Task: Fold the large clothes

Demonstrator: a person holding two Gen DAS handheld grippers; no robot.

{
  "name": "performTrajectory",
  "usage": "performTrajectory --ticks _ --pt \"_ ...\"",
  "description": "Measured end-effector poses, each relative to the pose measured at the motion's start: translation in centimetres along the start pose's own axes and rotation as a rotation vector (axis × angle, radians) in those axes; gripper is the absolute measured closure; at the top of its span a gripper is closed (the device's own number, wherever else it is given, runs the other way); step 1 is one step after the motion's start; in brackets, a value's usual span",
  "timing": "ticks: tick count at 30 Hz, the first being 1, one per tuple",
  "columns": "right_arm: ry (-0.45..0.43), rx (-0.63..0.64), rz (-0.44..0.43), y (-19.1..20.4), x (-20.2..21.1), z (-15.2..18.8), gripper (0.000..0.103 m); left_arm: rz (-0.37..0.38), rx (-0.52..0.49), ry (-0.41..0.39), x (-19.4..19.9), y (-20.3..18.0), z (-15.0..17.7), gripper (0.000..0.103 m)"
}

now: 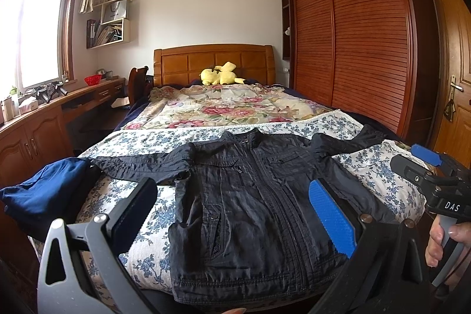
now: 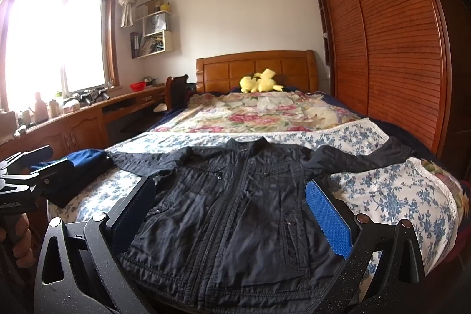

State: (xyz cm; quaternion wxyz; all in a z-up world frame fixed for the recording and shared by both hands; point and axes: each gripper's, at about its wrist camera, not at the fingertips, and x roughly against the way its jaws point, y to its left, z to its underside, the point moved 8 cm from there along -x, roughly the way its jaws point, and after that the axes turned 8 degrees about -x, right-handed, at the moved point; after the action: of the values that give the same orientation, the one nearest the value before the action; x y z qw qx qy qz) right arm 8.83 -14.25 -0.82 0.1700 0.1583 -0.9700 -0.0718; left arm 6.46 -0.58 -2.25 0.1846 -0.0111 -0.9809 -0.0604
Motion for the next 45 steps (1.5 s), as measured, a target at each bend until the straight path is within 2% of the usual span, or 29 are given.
performTrajectory --ticks 10,20,31,36,45 --pt "0.005 -0.004 0.002 -0.1 -0.2 0.3 0.000 -0.001 0.005 0.016 -0.7 0.3 0.5 0.000" --pt "0.040 0.012 0.000 -0.6 -2.5 1.7 0.000 -0.034 0.014 0.101 -5.0 1.9 3.9 0.000" --pt "0.127 0.032 -0.053 -0.4 -10.1 4.8 0.000 -0.058 0.054 0.198 -10.9 4.8 8.1 0.000" --pt "0.162 0.054 -0.079 0.1 -14.2 6.0 0.000 -0.083 0.058 0.214 -12.8 6.8 9.2 0.000" --pt "0.165 0.141 -0.159 3.8 -21.2 5.0 0.000 -0.168 0.063 0.257 -16.1 11.5 10.7 0.000"
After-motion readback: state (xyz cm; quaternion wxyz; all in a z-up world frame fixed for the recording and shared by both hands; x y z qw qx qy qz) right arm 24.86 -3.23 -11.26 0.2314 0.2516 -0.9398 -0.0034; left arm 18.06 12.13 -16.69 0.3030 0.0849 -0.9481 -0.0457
